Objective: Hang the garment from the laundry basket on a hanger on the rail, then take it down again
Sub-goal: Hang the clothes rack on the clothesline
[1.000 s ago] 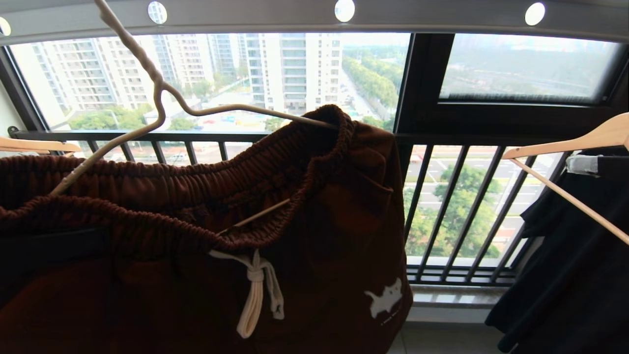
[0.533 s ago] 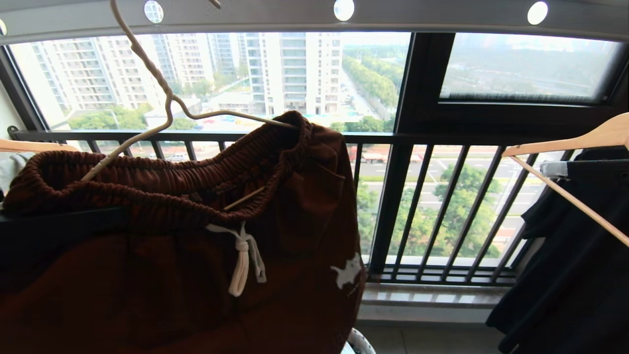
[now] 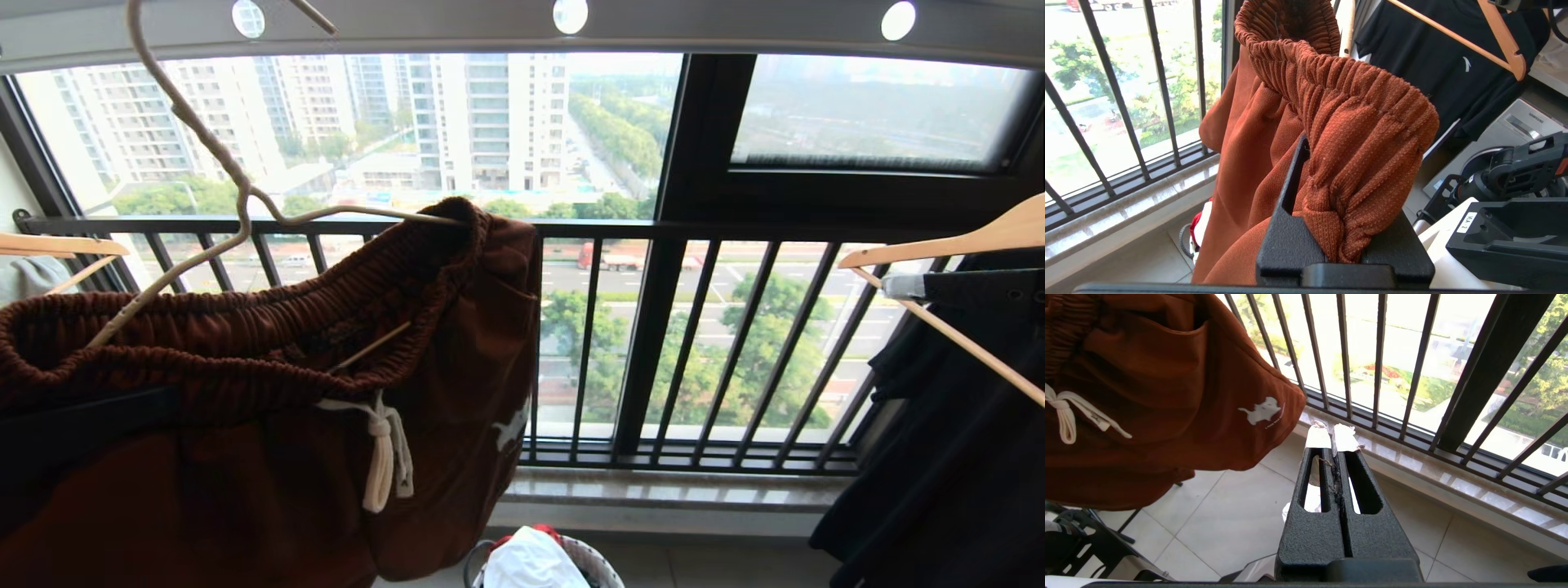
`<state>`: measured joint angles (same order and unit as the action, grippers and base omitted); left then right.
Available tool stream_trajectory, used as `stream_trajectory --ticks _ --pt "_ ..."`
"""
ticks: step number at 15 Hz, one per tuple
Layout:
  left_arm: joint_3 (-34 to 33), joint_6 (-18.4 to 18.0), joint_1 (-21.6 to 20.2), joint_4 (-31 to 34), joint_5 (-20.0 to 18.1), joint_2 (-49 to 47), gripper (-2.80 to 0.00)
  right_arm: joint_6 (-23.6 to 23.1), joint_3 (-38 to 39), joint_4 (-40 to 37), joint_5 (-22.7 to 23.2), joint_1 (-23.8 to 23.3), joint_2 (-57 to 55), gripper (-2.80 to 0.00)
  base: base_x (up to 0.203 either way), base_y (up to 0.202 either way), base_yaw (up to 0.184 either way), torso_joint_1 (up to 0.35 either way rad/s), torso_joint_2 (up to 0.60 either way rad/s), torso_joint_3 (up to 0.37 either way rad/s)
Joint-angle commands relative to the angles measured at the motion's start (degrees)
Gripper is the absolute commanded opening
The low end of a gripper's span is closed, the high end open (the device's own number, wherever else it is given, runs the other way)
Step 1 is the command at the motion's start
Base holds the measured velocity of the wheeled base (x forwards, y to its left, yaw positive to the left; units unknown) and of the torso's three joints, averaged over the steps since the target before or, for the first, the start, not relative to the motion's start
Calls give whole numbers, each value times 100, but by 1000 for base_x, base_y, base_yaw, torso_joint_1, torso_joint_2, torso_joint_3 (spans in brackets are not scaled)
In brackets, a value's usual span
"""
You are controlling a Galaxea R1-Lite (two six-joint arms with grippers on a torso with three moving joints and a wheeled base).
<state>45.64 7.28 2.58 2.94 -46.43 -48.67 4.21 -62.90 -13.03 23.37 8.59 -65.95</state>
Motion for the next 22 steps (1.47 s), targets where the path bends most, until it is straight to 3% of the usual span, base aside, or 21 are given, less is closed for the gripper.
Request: stream_trajectory --ticks 1,5,9,10,18,22 --pt "47 -25 403 -22 -14 -212 -280 1 6 -15 18 2 -5 -280 0 0 0 0 0 0" --pt "344 -213 1320 -270 287 -998 -280 1 6 -6 19 2 -49 -280 0 0 0 0 0 0" --pt "578 -218 2124 -1076 1661 -1855 -280 10 6 2 -7 2 -199 -280 0 0 0 0 0 0" --pt "695 -218 2203 -1240 1833 -2004 -280 10 -3 11 -8 2 -208 -280 0 0 0 0 0 0" --pt "1373 -227 2563 -1439 1953 -2644 -280 10 2 129 -17 -7 -290 -280 0 0 0 0 0 0" --pt "1436 -483 2689 -1474 2410 -2813 -280 19 -3 134 -25 -7 -278 -280 0 0 0 0 0 0"
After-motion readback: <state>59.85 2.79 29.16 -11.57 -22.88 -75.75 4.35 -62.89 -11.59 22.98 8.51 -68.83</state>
